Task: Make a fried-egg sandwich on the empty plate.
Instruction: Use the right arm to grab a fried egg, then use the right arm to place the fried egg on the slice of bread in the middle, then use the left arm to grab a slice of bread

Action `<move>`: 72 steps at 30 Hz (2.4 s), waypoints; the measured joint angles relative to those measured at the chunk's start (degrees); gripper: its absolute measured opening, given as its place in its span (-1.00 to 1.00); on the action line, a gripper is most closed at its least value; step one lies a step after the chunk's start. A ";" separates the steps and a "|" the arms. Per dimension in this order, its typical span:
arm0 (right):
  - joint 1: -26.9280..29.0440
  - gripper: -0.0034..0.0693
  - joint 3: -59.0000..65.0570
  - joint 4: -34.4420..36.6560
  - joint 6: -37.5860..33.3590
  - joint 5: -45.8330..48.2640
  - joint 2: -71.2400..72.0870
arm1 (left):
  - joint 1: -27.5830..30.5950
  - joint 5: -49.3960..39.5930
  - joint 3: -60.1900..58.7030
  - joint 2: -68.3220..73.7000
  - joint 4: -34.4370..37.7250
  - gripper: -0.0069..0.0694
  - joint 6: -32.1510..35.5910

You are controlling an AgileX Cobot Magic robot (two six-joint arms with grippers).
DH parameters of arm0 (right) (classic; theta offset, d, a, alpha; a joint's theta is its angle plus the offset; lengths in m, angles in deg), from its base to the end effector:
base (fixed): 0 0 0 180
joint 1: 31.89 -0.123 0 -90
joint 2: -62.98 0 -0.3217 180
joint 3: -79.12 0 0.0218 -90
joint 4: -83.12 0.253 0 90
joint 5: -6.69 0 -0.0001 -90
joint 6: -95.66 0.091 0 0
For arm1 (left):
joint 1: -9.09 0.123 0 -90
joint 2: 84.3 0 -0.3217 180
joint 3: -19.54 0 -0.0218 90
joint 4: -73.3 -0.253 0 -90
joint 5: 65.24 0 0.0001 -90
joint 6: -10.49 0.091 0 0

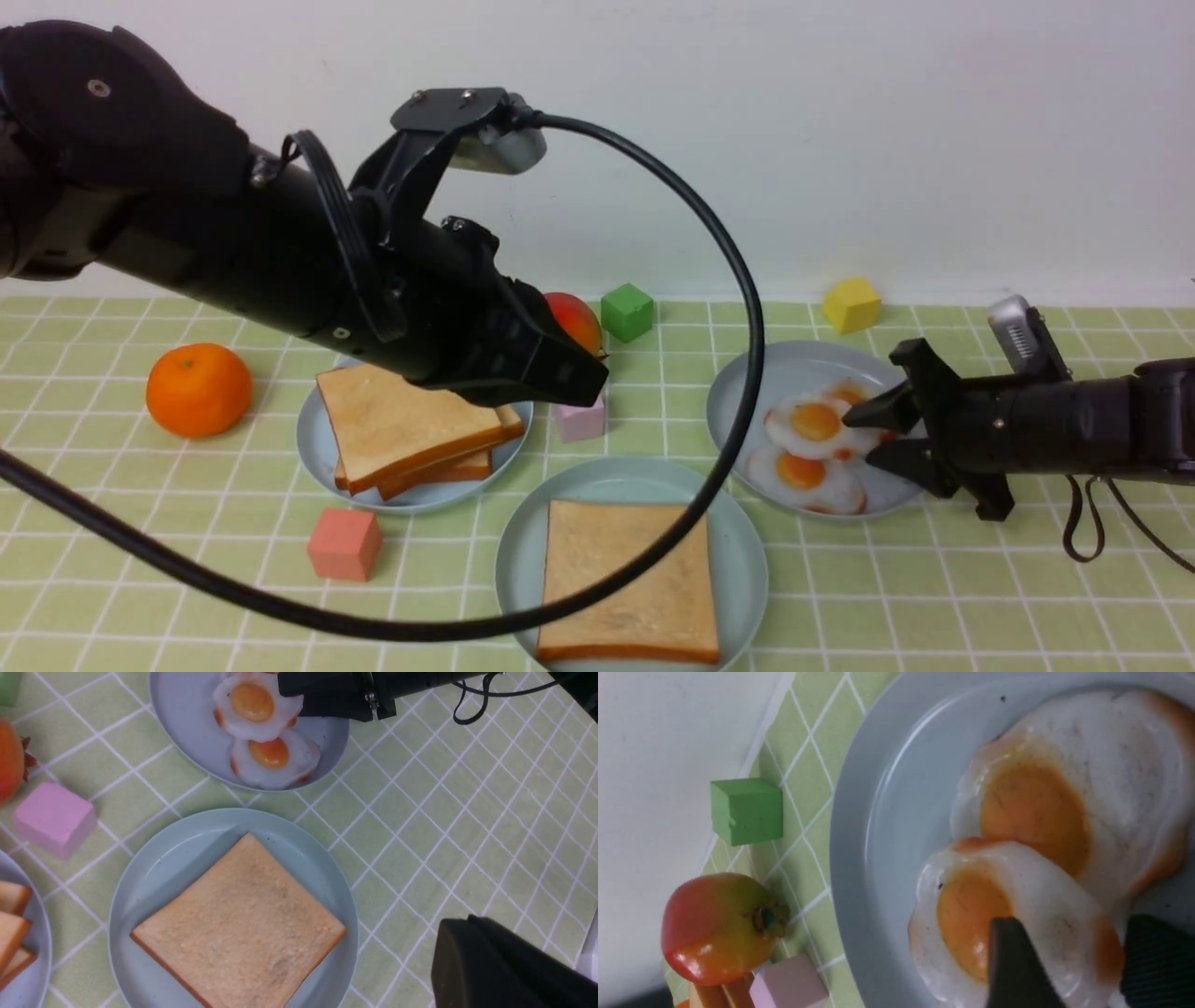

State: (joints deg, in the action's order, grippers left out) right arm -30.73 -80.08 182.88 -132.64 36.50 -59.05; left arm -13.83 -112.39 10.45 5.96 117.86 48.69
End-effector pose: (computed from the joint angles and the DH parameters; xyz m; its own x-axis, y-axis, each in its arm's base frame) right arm 0.3955 0.0367 0.1491 -0.6940 0.7096 -0.1219 0.3962 0.5178 0.7582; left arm 0.2653 -0.1631 0.3681 -0.6200 0.3334 -0.7103 0.7074 0.6292 -0.3221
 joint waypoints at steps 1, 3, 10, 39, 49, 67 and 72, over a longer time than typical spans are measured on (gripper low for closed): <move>0.00 -0.16 -0.01 0.00 0.18 0.00 -0.11 | 0.00 -0.06 0.00 0.00 0.00 -0.85 0.00; 0.00 -0.42 -0.06 0.19 1.02 0.13 -0.48 | 0.00 -0.32 0.00 0.00 -0.06 -0.85 0.00; 0.07 -0.53 -0.06 0.51 1.90 1.08 -0.65 | 0.00 -0.80 0.00 -0.53 -3.95 -0.85 -3.29; -17.55 -0.70 0.06 -8.80 -0.68 13.61 9.84 | 0.00 -1.16 -24.30 -21.89 -29.92 -0.85 -41.92; -19.89 -0.62 0.06 -9.02 1.43 10.28 0.36 | 0.00 1.45 -27.33 -22.06 -15.86 -0.85 -24.89; -20.08 0.56 -6.98 -46.52 15.94 14.59 25.36 | 2.54 13.46 -25.38 -19.32 -24.53 -0.83 -42.19; -24.60 0.56 -11.16 -68.48 29.93 19.30 34.51 | 13.39 11.79 -18.00 -9.18 -26.91 -0.82 -50.03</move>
State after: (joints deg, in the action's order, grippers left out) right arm -55.33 -91.25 114.41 -102.71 55.80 -24.54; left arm -0.44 -100.60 -7.55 -3.22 90.95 -1.33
